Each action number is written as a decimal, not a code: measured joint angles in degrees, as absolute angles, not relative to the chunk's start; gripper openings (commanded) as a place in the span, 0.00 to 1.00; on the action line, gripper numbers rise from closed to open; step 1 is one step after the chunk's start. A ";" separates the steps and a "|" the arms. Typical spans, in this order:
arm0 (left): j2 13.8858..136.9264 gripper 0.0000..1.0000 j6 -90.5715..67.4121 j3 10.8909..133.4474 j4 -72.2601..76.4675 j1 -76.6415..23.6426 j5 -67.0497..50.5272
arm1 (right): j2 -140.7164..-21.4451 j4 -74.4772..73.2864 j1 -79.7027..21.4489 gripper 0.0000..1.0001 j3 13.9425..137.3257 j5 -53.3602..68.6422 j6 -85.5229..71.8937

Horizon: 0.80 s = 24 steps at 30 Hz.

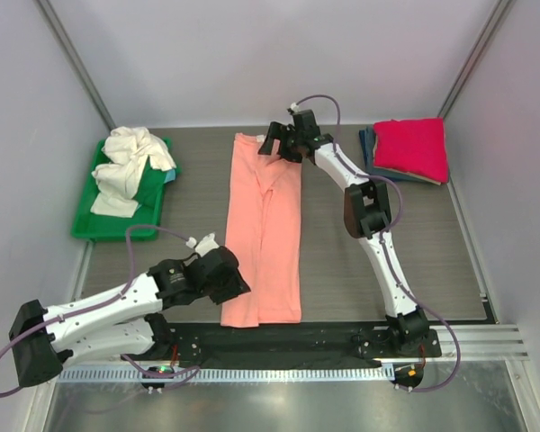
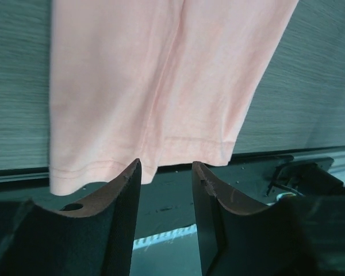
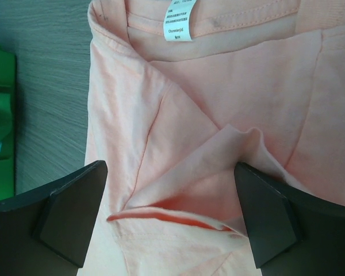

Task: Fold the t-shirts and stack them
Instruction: Fold the tshirt

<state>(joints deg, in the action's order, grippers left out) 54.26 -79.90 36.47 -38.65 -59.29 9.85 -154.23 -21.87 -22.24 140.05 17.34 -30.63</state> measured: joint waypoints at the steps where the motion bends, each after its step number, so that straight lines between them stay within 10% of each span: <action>1: 54.26 0.43 -79.20 37.43 -40.01 -59.29 11.22 | -154.10 -21.85 -22.15 1.00 139.87 17.82 -29.65; 6: 54.11 0.47 -76.16 40.18 -45.36 -59.29 16.62 | -144.64 -22.87 -22.11 1.00 128.27 15.49 -24.97; 15: 47.79 0.52 -72.97 37.08 -47.44 -59.24 20.64 | -92.71 -20.95 -24.16 1.00 79.15 8.10 -26.63; 24: 42.94 0.49 -73.69 30.85 -47.72 -59.22 19.99 | -68.64 -23.24 -46.78 0.95 33.08 5.85 -44.10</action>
<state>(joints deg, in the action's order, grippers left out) 42.94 -73.69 30.85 -47.72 -59.22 19.99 -68.64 -23.24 -46.78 33.08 5.85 -44.10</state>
